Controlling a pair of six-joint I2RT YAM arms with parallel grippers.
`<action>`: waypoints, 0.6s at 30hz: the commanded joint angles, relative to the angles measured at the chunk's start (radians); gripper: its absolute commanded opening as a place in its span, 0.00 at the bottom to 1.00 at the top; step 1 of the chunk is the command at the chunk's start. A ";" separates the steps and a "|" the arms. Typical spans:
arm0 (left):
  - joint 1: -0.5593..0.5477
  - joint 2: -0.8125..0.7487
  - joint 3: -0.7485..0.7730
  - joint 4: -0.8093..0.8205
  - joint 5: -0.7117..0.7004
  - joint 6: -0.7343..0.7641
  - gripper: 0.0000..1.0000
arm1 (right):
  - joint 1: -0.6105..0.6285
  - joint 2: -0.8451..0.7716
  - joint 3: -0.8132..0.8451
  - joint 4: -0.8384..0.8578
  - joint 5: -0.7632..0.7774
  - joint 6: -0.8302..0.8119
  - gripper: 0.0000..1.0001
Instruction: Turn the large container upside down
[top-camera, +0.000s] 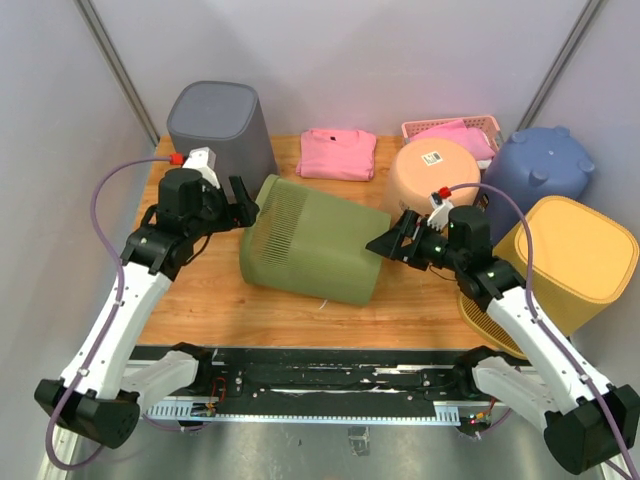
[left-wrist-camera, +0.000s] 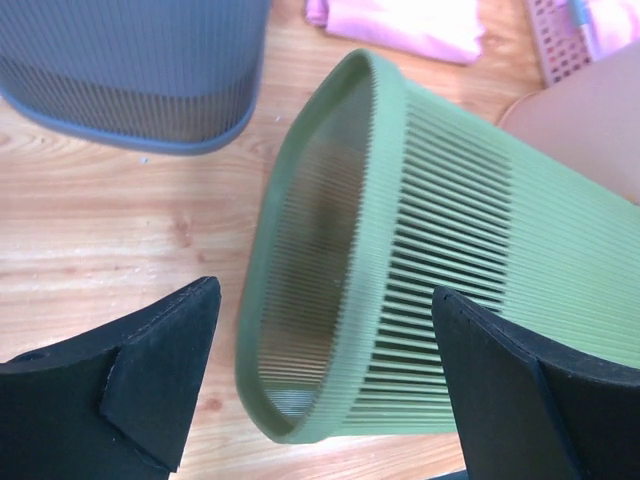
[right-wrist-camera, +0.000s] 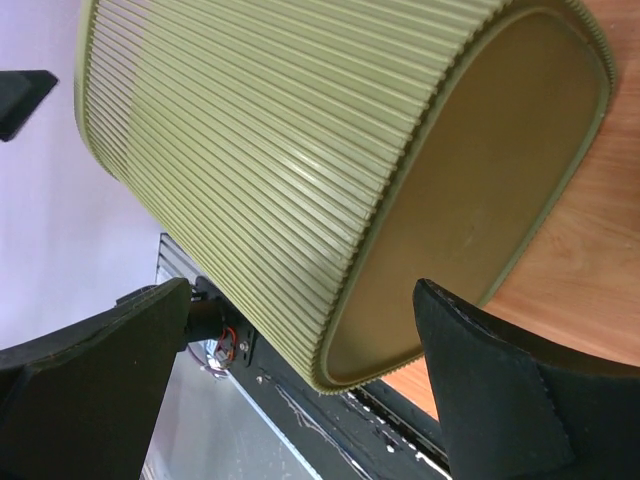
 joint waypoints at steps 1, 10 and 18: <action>0.007 0.062 -0.024 -0.030 -0.075 -0.020 0.91 | 0.008 0.021 -0.029 0.126 -0.070 0.053 0.96; 0.014 0.113 -0.101 0.028 -0.077 -0.019 0.90 | 0.010 0.072 -0.023 0.347 -0.257 0.147 0.95; 0.014 0.112 -0.119 0.048 -0.074 -0.009 0.90 | 0.042 0.051 0.070 0.480 -0.327 0.234 0.95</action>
